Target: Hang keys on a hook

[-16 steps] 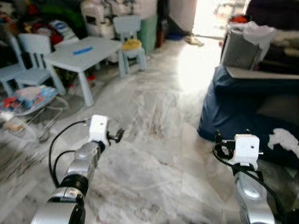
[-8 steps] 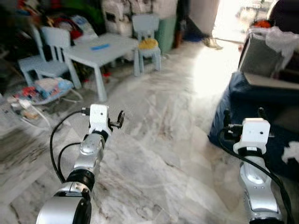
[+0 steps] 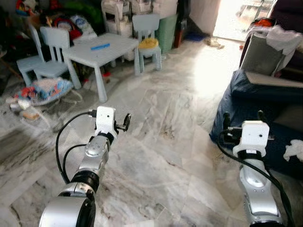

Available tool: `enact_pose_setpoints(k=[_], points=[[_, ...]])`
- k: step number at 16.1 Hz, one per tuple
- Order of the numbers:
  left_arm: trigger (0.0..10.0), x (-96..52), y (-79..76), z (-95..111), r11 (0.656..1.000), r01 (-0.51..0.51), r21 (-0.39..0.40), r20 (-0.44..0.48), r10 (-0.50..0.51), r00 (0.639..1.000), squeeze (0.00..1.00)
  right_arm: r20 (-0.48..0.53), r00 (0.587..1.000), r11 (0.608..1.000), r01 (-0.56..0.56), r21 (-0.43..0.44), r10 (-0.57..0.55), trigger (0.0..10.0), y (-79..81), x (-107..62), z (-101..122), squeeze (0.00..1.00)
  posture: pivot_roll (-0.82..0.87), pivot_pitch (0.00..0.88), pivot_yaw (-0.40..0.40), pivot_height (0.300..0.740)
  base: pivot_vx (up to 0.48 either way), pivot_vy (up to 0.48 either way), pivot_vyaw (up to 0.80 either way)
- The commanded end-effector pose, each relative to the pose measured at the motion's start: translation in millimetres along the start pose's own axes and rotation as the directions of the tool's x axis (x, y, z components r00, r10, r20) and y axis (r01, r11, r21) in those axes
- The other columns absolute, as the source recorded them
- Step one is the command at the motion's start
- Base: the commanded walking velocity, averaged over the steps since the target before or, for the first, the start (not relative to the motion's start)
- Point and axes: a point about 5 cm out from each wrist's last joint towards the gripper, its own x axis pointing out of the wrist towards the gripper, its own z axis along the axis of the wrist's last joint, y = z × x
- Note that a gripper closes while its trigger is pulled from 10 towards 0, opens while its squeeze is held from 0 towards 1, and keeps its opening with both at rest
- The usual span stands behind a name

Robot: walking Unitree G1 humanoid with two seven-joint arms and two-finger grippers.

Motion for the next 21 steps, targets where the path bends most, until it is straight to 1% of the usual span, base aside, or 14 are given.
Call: enact_pose_setpoints(k=[1, 2, 4, 10, 14, 18, 21], points=[[10.0, 2.6, 2.1, 5.0, 1.000, -0.004, 0.013, 0.006, 0.004, 1.000, 0.00, -0.010, 1.000, 1.000, -0.027, -0.002, 0.027, 10.0, 5.3, 0.0, 0.3, 0.00, -0.02, 0.000, -0.002, 0.740, 0.345, 0.000, 0.00], [10.0, 2.6, 2.0, 4.8, 1.000, -0.002, 0.018, 0.004, 0.002, 1.000, 0.00, -0.005, 0.999, 0.999, -0.051, -0.010, 0.051, 10.0, 8.2, -1.1, 0.9, 0.00, -0.02, 0.000, -0.002, 0.740, 0.345, 0.000, 0.00], [10.0, 2.1, 1.7, 3.6, 1.000, 0.001, 0.022, 0.001, -0.001, 1.000, 0.00, -0.014, 0.998, 0.998, -0.060, -0.009, 0.059, 10.0, 12.3, -2.4, 0.0, 0.00, -0.02, 0.000, -0.001, 0.740, 0.375, 0.000, 0.80], [10.0, 1.9, 1.0, 1.1, 1.000, 0.009, 0.024, -0.015, -0.008, 1.000, 0.00, -0.035, 0.998, 0.999, -0.045, 0.008, 0.045, 10.0, 11.0, -2.6, -3.7, 0.00, -0.02, 0.000, 0.004, 0.740, 0.416, 0.000, 0.72], [10.0, 0.9, 1.4, -2.6, 1.000, 0.010, 0.029, -0.038, -0.009, 0.999, 0.00, -0.065, 0.997, 0.999, -0.035, 0.024, 0.036, 10.0, 8.7, -3.0, -10.8, 0.00, -0.01, 0.000, -0.001, 0.740, 0.388, 0.000, 0.00], [10.0, -1.2, 4.7, -9.4, 1.000, 0.001, 0.024, -0.083, 0.001, 0.997, 0.00, -0.091, 0.996, 0.999, -0.022, 0.034, 0.025, 10.0, 4.9, -1.3, -16.9, 0.00, 0.00, 0.000, -0.003, 0.740, 0.383, 0.000, 0.00], [10.0, -0.9, 9.2, -9.9, 1.000, -0.016, 0.022, -0.102, 0.018, 0.995, 0.00, -0.117, 0.993, 0.999, -0.029, 0.041, 0.034, 10.0, 4.1, 0.2, -23.5, 0.00, 0.01, 0.000, -0.008, 0.740, 0.189, 0.000, 0.00]])
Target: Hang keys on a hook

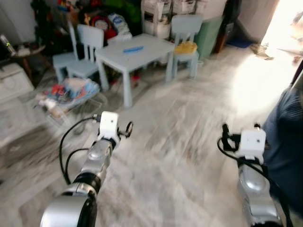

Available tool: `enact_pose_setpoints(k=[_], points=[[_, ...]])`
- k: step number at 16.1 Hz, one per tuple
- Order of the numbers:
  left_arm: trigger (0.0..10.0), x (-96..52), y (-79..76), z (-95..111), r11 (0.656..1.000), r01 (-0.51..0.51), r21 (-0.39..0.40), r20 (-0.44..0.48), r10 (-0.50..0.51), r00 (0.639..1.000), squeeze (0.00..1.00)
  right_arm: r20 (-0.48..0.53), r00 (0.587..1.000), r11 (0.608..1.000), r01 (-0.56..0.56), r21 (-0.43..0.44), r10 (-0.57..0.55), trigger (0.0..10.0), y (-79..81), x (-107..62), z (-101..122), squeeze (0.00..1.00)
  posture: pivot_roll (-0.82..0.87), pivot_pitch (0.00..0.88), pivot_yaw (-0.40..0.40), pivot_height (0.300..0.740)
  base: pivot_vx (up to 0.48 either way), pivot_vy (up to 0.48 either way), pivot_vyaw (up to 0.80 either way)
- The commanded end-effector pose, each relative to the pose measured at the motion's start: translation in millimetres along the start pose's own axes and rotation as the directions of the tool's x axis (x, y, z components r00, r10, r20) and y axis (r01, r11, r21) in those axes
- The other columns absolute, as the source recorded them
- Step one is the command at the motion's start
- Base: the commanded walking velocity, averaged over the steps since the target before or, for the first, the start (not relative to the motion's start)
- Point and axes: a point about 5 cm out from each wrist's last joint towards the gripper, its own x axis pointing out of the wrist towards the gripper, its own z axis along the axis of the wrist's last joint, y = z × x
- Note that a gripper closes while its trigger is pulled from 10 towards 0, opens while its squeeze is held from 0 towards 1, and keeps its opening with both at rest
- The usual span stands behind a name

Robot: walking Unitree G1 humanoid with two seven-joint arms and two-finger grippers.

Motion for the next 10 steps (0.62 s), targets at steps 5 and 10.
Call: enact_pose_setpoints(k=[5, 10], points=[[10.0, -13.9, 29.2, -31.2, 0.994, -0.097, 0.046, -0.201, 0.105, 0.974, 0.00, -0.101, 0.995, 1.000, 0.007, 0.027, -0.004, 10.0, -6.3, 4.9, -25.0, 0.00, 0.03, 0.000, -0.014, 0.740, 0.000, 0.000, 0.00], [10.0, -42.4, 33.8, -80.4, 0.996, -0.063, 0.069, -0.404, 0.086, 0.911, 0.00, -0.277, 0.960, 0.998, 0.060, 0.021, -0.052, 10.0, -24.7, -9.9, -65.2, 0.00, 0.01, 0.000, -0.007, 0.740, 0.000, 0.000, 0.00]])
